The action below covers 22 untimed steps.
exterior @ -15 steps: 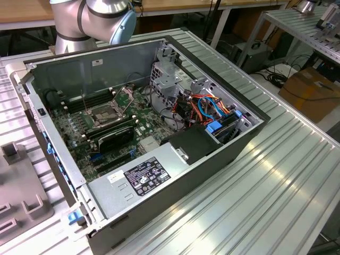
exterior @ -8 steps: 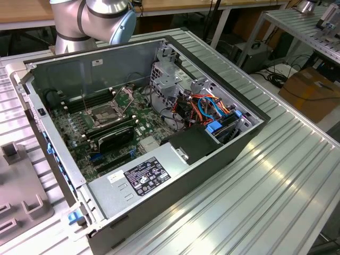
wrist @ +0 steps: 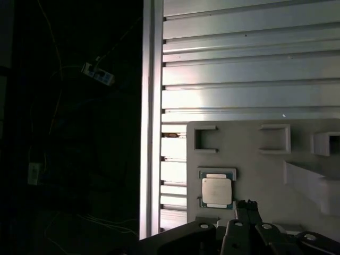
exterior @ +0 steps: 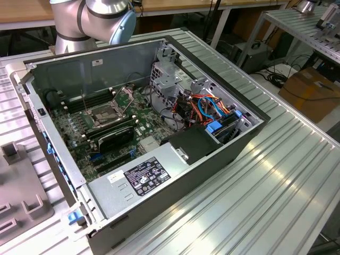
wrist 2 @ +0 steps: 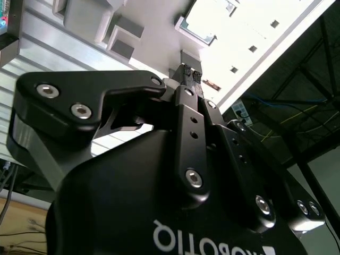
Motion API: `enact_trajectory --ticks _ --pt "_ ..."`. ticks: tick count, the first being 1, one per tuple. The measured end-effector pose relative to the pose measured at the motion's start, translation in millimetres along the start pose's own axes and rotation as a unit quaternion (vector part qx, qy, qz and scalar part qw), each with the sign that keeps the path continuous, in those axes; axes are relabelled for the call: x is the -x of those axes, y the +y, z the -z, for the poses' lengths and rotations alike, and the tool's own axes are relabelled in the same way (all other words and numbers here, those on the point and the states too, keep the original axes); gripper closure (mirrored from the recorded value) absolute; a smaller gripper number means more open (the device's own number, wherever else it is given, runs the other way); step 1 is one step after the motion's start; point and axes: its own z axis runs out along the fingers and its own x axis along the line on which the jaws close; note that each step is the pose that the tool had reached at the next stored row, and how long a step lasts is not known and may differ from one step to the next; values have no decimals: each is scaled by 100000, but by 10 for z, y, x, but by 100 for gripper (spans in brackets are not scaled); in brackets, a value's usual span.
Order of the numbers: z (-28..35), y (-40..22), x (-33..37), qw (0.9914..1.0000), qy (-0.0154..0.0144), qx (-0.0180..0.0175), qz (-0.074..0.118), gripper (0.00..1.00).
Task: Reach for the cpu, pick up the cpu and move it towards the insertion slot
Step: 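Reach for the cpu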
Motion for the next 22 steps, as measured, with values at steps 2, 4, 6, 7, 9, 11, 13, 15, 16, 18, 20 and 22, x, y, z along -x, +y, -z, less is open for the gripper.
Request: enact_trajectory --ticks 2,4,6,7,9,11,13,15,16,18,20,22 --pt "-1 0 -4 100000 2 3 -1 89" --pt "-1 0 -12 100000 4 3 -4 89" --pt "-1 1 -21 100000 0 4 -7 89" --pt "0 1 -29 100000 4 3 -6 89" --pt "-1 1 -53 100000 2 3 -1 89" --pt "-1 2 -105 100000 0 2 0 89" --pt "-1 3 -137 100000 3 3 -4 89" --pt "-3 4 -180 100000 -1 3 -4 89" --pt "-3 4 -194 100000 3 1 -6 89" --pt "-3 3 -231 100000 8 1 -2 89" --pt "-3 3 -231 100000 2 5 2 89" --pt "-3 4 -232 100000 3 2 -2 89"
